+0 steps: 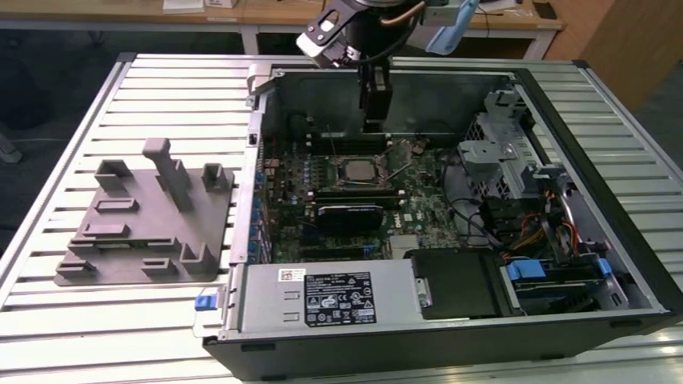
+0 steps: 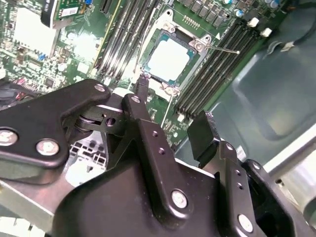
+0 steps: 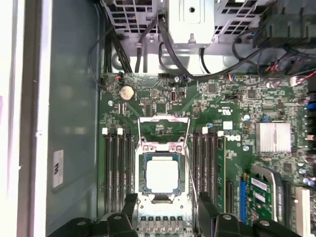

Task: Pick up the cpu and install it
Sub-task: 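Place the cpu into insertion slot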

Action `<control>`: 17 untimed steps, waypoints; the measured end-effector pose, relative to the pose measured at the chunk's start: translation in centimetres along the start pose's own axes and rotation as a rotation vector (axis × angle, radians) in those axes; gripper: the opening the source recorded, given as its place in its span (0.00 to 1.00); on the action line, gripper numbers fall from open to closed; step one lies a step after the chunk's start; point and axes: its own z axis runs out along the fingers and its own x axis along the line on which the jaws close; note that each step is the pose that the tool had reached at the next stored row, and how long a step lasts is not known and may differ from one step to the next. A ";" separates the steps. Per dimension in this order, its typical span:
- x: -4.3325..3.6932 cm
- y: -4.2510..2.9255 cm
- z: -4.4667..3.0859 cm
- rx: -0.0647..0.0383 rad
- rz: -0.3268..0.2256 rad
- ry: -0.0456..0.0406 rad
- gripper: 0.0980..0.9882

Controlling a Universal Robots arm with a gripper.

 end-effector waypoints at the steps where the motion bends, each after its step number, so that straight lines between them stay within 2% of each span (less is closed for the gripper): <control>1: 0.00 0.01 -0.32 0.000 0.000 0.0000 0.56; 4: -0.01 0.04 -1.21 0.000 0.000 -0.0003 0.56; 17: 0.00 0.04 -0.94 -0.001 0.000 0.0001 0.56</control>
